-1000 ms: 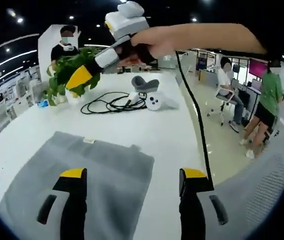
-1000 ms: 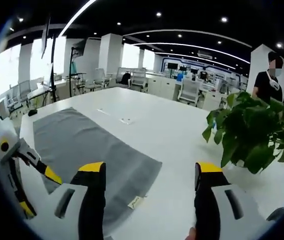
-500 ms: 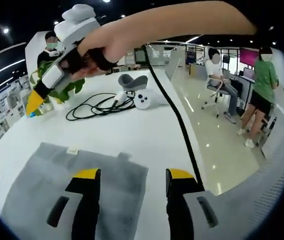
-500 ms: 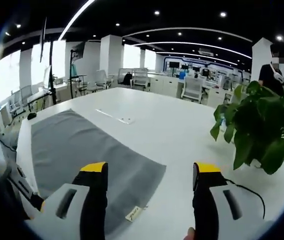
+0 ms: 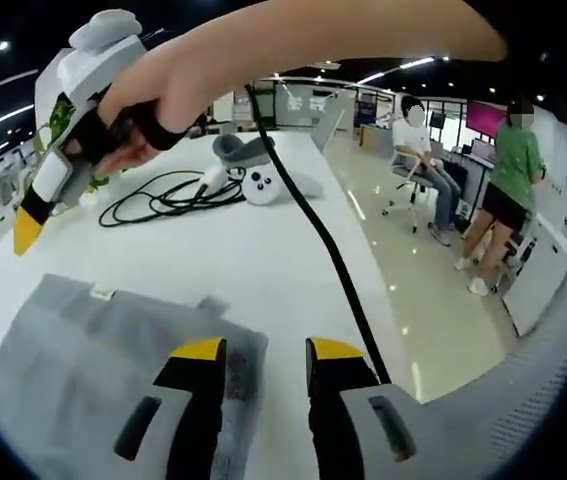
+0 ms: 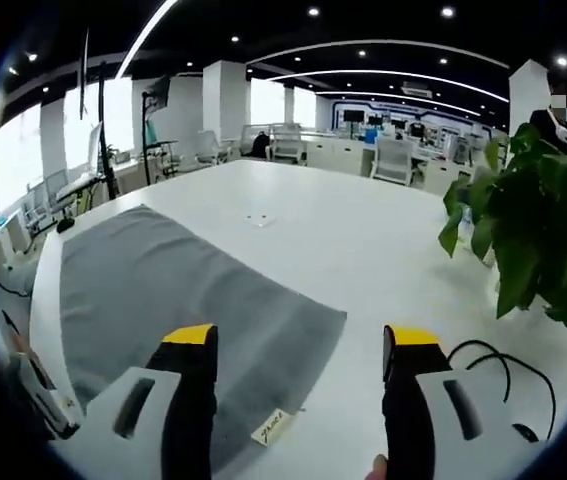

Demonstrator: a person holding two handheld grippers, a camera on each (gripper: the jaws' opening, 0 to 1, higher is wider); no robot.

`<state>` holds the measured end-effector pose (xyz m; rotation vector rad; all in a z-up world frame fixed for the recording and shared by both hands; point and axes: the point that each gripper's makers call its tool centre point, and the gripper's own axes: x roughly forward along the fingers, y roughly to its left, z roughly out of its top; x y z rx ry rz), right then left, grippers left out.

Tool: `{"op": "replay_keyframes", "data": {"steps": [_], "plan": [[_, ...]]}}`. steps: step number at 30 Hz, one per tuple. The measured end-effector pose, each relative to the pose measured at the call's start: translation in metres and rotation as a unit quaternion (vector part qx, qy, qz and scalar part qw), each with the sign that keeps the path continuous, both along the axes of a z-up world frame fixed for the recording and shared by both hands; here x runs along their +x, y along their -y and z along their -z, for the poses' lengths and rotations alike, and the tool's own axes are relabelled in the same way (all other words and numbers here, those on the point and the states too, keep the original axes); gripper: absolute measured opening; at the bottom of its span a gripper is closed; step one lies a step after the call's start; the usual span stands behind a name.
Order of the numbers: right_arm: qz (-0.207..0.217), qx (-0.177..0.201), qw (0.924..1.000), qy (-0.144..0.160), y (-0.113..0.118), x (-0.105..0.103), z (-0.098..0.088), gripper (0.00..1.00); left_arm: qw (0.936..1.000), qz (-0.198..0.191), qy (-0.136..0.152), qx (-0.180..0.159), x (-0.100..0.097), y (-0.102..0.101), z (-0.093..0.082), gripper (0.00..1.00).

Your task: Fold the towel on the table until its edges align and the towel forms a compact rectangular stack.

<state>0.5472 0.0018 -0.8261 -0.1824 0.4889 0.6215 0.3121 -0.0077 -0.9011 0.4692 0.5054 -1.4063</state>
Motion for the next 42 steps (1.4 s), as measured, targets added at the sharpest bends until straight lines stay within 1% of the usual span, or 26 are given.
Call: {"op": "replay_keyframes", "data": {"steps": [1, 3, 8, 9, 10, 11, 12, 14, 19, 20, 28, 31, 36, 38, 39, 40, 42], "plan": [[-0.001, -0.001, 1.0000, -0.002, 0.000, 0.000, 0.001, 0.68, 0.9999, -0.003, -0.010, 0.005, -0.001, -0.001, 0.004, 0.33], [-0.001, -0.001, 1.0000, -0.004, 0.001, 0.000, 0.004, 0.67, 0.9999, 0.003, -0.013, 0.007, -0.002, 0.000, 0.009, 0.33], [0.001, 0.004, 1.0000, -0.009, 0.001, 0.007, 0.010, 0.66, 0.9997, -0.006, -0.026, 0.000, 0.001, 0.004, 0.013, 0.32], [0.001, 0.004, 0.9999, -0.009, 0.000, 0.008, 0.011, 0.66, 0.9997, -0.006, -0.024, -0.002, 0.001, 0.005, 0.013, 0.30], [0.001, 0.004, 0.9999, -0.010, -0.001, 0.009, 0.012, 0.66, 0.9998, -0.013, -0.012, 0.002, 0.005, 0.004, 0.013, 0.27], [0.001, 0.004, 0.9999, -0.010, -0.002, 0.011, 0.013, 0.66, 0.9998, -0.015, 0.011, 0.011, 0.010, 0.001, 0.014, 0.22], [0.000, 0.004, 0.9999, -0.011, -0.003, 0.012, 0.014, 0.66, 0.9998, -0.012, 0.014, 0.008, 0.009, 0.003, 0.015, 0.19], [0.000, 0.005, 0.9999, -0.013, -0.005, 0.013, 0.016, 0.66, 0.9998, -0.016, 0.009, 0.006, 0.009, 0.003, 0.014, 0.18], [-0.005, 0.004, 0.9998, -0.021, -0.012, 0.016, 0.025, 0.66, 0.9999, -0.008, 0.009, 0.003, 0.009, 0.003, 0.014, 0.16], [-0.006, 0.004, 0.9997, -0.021, -0.013, 0.016, 0.026, 0.66, 0.9999, -0.009, 0.013, 0.004, 0.011, 0.003, 0.014, 0.11], [-0.008, 0.005, 0.9997, -0.023, -0.021, 0.027, 0.031, 0.65, 0.9997, 0.002, 0.023, 0.004, 0.012, 0.002, 0.014, 0.06], [0.000, 0.011, 0.9996, -0.024, -0.021, 0.031, 0.034, 0.64, 0.9999, -0.001, 0.016, 0.003, 0.013, 0.001, 0.013, 0.05], [0.009, 0.013, 0.9991, -0.039, -0.021, 0.032, 0.047, 0.62, 0.9999, -0.001, 0.013, 0.001, 0.014, 0.002, 0.014, 0.04], [0.016, 0.015, 0.9987, -0.046, -0.020, 0.033, 0.053, 0.61, 1.0000, -0.008, -0.002, -0.005, 0.014, 0.001, 0.013, 0.04], [0.020, 0.016, 0.9984, -0.050, -0.019, 0.034, 0.055, 0.60, 0.9995, -0.016, -0.027, -0.010, 0.014, 0.001, 0.013, 0.04], [0.023, 0.017, 0.9982, -0.052, -0.019, 0.034, 0.057, 0.59, 0.9993, -0.018, -0.031, -0.011, 0.016, 0.001, 0.013, 0.04], [0.028, 0.018, 0.9979, -0.056, -0.019, 0.035, 0.063, 0.58, 0.9996, -0.012, -0.025, -0.010, 0.016, 0.001, 0.013, 0.04]]}}
